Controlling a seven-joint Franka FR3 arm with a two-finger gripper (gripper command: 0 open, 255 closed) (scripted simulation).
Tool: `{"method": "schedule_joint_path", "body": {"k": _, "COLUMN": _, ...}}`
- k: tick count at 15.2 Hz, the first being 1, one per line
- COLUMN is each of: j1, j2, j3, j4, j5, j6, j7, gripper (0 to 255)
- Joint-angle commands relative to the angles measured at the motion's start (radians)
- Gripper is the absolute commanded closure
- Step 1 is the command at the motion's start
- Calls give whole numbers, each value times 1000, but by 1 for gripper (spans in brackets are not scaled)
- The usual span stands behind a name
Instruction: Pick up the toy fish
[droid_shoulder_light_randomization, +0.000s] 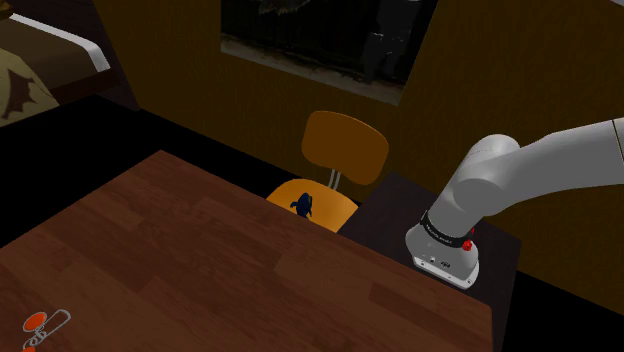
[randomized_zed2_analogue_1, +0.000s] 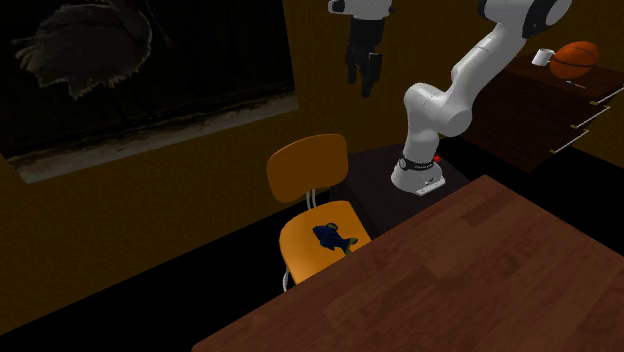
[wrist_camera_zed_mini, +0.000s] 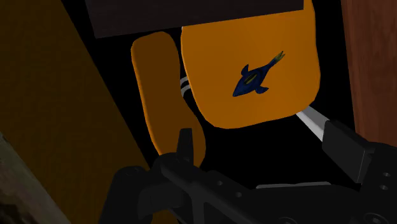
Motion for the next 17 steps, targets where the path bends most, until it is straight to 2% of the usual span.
{"method": "schedule_joint_path", "body": {"k": 1, "j1": 0, "j2": 0, "j3": 0, "j4": 0, "j5": 0, "j6": 0, "j7": 0, "gripper": 0}}
{"method": "schedule_joint_path", "body": {"k": 10, "j1": -13, "j2": -25, "j3": 80, "j4": -306, "j5": 106, "j6": 293, "j7": 184, "gripper": 0}}
{"method": "schedule_joint_path", "body": {"k": 17, "j1": -1, "j2": 65, "j3": 164, "j4": -476, "j5": 212, "j6": 570, "j7": 319, "gripper": 0}}
